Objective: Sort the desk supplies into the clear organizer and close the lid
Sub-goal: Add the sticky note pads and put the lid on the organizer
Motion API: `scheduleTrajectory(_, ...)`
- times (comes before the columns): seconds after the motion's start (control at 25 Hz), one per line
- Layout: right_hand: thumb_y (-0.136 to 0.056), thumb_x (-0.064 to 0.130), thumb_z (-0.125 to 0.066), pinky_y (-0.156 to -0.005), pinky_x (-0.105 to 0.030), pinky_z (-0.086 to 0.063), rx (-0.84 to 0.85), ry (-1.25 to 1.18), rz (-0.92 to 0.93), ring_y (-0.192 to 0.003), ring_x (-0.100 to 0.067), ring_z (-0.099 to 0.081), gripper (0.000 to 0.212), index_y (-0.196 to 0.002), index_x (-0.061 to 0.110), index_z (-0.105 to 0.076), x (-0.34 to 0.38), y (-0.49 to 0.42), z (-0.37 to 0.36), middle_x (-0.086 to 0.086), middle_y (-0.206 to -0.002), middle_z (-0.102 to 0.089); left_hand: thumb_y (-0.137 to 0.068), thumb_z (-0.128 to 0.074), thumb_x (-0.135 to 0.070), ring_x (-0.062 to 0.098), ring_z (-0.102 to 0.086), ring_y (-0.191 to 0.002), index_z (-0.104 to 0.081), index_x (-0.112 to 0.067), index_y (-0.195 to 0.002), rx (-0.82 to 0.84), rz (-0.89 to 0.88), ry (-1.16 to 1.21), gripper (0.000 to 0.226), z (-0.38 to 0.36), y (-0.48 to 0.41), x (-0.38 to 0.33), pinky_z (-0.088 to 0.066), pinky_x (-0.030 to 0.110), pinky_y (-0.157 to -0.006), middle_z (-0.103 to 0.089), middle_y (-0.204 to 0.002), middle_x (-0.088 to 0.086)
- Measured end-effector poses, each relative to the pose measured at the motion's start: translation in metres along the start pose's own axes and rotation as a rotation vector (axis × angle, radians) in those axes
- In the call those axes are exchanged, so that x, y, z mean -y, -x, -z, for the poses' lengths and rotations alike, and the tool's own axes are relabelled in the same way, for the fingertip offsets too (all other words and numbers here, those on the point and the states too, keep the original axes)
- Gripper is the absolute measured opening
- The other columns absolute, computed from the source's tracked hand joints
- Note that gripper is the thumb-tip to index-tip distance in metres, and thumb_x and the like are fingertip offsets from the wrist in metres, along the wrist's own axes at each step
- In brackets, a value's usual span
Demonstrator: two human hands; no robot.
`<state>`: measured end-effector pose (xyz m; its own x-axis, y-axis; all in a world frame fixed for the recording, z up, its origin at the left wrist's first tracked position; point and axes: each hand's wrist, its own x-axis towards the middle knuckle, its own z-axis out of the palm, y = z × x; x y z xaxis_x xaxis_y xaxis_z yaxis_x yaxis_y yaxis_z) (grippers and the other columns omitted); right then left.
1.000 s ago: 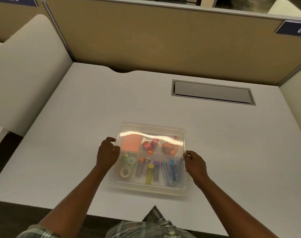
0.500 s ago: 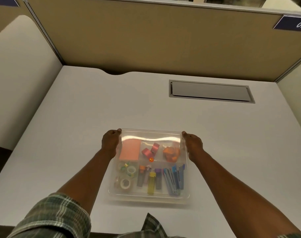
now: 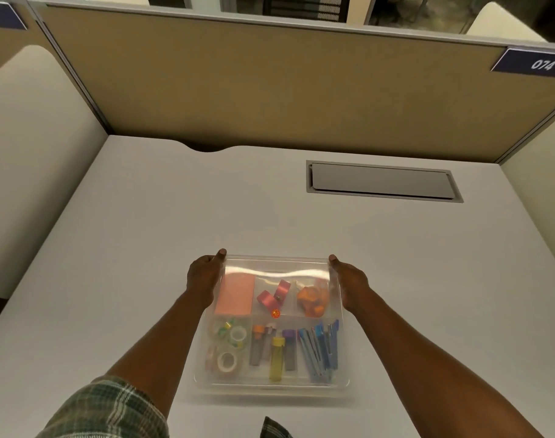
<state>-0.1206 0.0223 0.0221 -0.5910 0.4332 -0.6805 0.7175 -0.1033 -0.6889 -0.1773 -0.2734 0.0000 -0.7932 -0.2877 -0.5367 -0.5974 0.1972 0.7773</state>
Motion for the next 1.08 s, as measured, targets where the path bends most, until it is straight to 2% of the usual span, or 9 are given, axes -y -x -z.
scheduleTrajectory(0.08, -0.097, 0.042, -0.056, -0.085, -0.037, -0.051, -0.009, 0.035, 0.006, -0.115, -0.033, -0.062, 0.045, -0.121, 0.004, -0.063, 0.001, -0.002, -0.001, -0.016, -0.119, -0.066, -0.088, -0.066, -0.048, 0.019, -0.034, -0.054, -0.040, -0.017, -0.052, -0.013, -0.037, -0.012, 0.054, -0.001, -0.001, 0.005, -0.028, 0.029, -0.057, -0.038, -0.053, -0.003)
scheduleTrajectory(0.16, -0.096, 0.045, -0.057, -0.095, -0.042, -0.048, -0.071, 0.075, 0.004, -0.105, -0.034, -0.060, 0.040, -0.101, 0.006, -0.067, -0.001, -0.004, -0.002, -0.018, -0.109, -0.065, -0.087, -0.066, -0.049, 0.018, -0.033, -0.053, -0.039, -0.019, -0.049, -0.029, -0.069, -0.033, 0.055, -0.002, -0.003, 0.009, -0.027, 0.029, -0.055, -0.037, -0.051, -0.006)
scheduleTrajectory(0.28, -0.092, 0.044, -0.063, -0.079, -0.038, -0.048, -0.131, -0.052, 0.042, -0.081, -0.024, -0.056, 0.031, -0.077, 0.017, -0.063, -0.015, -0.001, -0.008, -0.005, -0.084, -0.063, -0.086, -0.065, -0.050, 0.016, -0.034, -0.052, -0.047, -0.024, -0.044, -0.054, -0.092, -0.030, 0.053, -0.002, -0.003, 0.017, -0.028, 0.028, -0.053, -0.038, -0.045, -0.010)
scheduleTrajectory(0.4, -0.093, 0.046, -0.060, -0.078, -0.035, -0.048, -0.195, -0.001, 0.158, -0.082, -0.022, -0.060, 0.030, -0.084, 0.018, -0.065, -0.025, 0.003, -0.013, 0.000, -0.082, -0.066, -0.086, -0.063, -0.054, 0.015, -0.044, -0.053, -0.052, -0.023, -0.050, -0.098, -0.151, -0.074, 0.048, -0.001, -0.003, 0.022, -0.034, 0.028, -0.052, -0.049, -0.045, -0.011)
scheduleTrajectory(0.6, -0.096, 0.049, -0.054, -0.085, -0.036, -0.049, -0.238, 0.176, 0.254, -0.095, -0.025, -0.063, 0.033, -0.094, 0.017, -0.064, -0.058, 0.019, -0.009, 0.000, -0.090, -0.067, -0.086, -0.062, -0.056, 0.023, -0.064, -0.078, -0.066, -0.017, -0.076, -0.180, -0.166, -0.161, 0.041, 0.005, 0.027, 0.048, -0.043, 0.027, -0.061, -0.067, -0.074, 0.000)
scheduleTrajectory(0.72, -0.097, 0.047, -0.053, -0.097, -0.038, -0.048, -0.177, 0.216, 0.282, -0.109, -0.026, -0.062, 0.034, -0.117, 0.020, -0.060, -0.048, 0.015, -0.004, -0.004, -0.113, -0.068, -0.088, -0.061, -0.056, 0.026, -0.063, -0.103, -0.062, -0.019, -0.114, -0.145, -0.212, -0.175, 0.046, 0.008, 0.030, 0.038, -0.045, 0.031, -0.082, -0.067, -0.106, 0.003)
scheduleTrajectory(0.88, -0.098, 0.049, -0.049, -0.109, -0.042, -0.043, -0.110, 0.394, 0.458, -0.130, -0.028, -0.053, 0.062, -0.150, 0.020, -0.034, -0.050, 0.029, 0.006, -0.009, -0.144, -0.052, -0.093, -0.047, -0.059, 0.031, -0.039, -0.139, -0.026, -0.010, -0.152, -0.045, -0.412, -0.520, 0.080, 0.010, 0.064, 0.047, -0.037, 0.044, -0.109, -0.037, -0.153, 0.016)
scheduleTrajectory(1.0, -0.097, 0.058, -0.043, -0.108, -0.044, -0.046, -0.058, 0.607, 0.629, -0.137, -0.023, -0.046, 0.073, -0.154, 0.018, -0.021, -0.106, 0.068, 0.013, -0.005, -0.154, -0.041, -0.090, -0.031, -0.070, 0.033, -0.015, -0.150, -0.007, -0.009, -0.156, -0.082, -0.578, -0.838, 0.093, 0.016, 0.114, 0.099, -0.023, 0.047, -0.117, -0.009, -0.163, 0.018)
scheduleTrajectory(1.08, -0.095, 0.068, -0.031, -0.116, -0.044, -0.037, -0.102, 0.780, 0.678, -0.149, -0.024, -0.026, 0.087, -0.158, 0.013, -0.006, -0.137, 0.083, 0.016, -0.008, -0.165, -0.018, -0.089, -0.026, -0.075, 0.032, -0.001, -0.152, 0.001, -0.011, -0.156, -0.106, -0.624, -0.920, 0.097, 0.016, 0.133, 0.119, -0.013, 0.047, -0.120, 0.005, -0.164, 0.016)
